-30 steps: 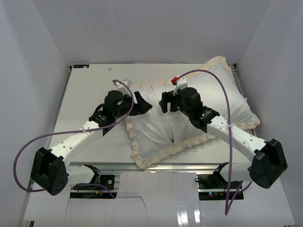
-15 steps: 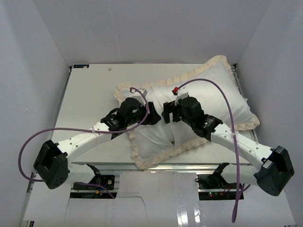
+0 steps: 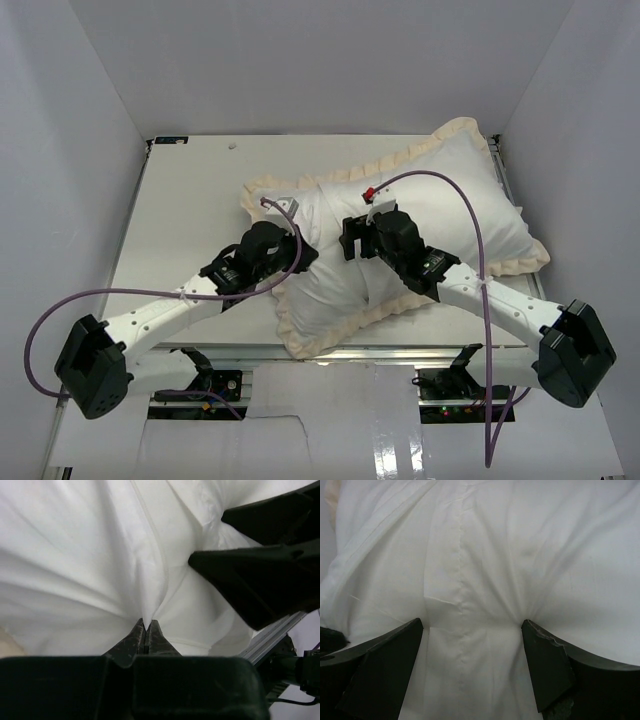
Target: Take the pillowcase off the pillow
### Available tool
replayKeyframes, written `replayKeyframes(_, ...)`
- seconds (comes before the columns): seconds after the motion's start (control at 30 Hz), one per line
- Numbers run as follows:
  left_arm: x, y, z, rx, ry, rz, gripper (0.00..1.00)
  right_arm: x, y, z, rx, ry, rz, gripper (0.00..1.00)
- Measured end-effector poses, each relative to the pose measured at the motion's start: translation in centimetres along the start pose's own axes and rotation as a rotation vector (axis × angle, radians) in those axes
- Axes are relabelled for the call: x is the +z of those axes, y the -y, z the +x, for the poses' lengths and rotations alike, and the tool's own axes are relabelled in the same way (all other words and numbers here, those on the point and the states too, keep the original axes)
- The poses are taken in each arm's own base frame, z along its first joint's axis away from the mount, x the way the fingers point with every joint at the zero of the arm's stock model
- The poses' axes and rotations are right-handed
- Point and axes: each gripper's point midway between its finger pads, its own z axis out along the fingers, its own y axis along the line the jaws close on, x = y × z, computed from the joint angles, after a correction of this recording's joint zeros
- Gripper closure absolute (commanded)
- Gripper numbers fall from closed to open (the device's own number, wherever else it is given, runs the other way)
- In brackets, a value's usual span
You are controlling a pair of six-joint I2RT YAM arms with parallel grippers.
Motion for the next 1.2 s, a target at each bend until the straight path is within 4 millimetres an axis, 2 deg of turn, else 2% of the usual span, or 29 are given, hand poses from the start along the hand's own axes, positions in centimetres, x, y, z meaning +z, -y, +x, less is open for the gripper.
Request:
replayKeyframes(0.07, -0.9, -0.2, 0.3, 0.002, 0.015, 0.008, 1.00, 0.1, 0.1, -0.1, 0.007, 0.008, 0.013, 0.13)
replayKeyframes(0.23, -2.6, -2.4, 2.2, 0.004, 0.012, -0.040, 1.00, 0.5, 0.6, -0.1, 0.016, 0.020, 0.048, 0.13)
replayKeyframes(0.43, -3.7, -3.6, 2.4, -0.002, 0.051, -0.072, 1.00, 0.8, 1.0, -0.3, 0.028, 0.030, 0.075, 0.13)
replayKeyframes(0.73, -4.0, -6.5, 4.1, -0.014, 0.105, -0.137, 1.00, 1.5, 2.2, -0.3, 0.055, 0.029, 0.117, 0.13)
replayKeyframes(0.9, -4.1, -6.6, 3.7, -0.025, 0.147, -0.134, 1.00, 2.1, 2.4, -1.2, 0.049, 0.009, 0.114, 0.14)
replayKeyframes(1.03, -4.2, -6.5, 3.9, -0.028, 0.158, -0.110, 1.00, 0.7, 1.7, -2.2, 0.009, 0.003, 0.073, 0.16)
replayKeyframes(1.07, -4.2, -6.4, 4.0, -0.027, 0.157, -0.105, 1.00, 0.3, 1.6, -2.1, -0.005, -0.004, 0.061, 0.19)
replayKeyframes(1.2, -4.2, -6.2, 4.0, -0.027, 0.154, -0.092, 1.00, -2.5, -0.3, -5.0, -0.039, 0.058, -0.035, 0.22)
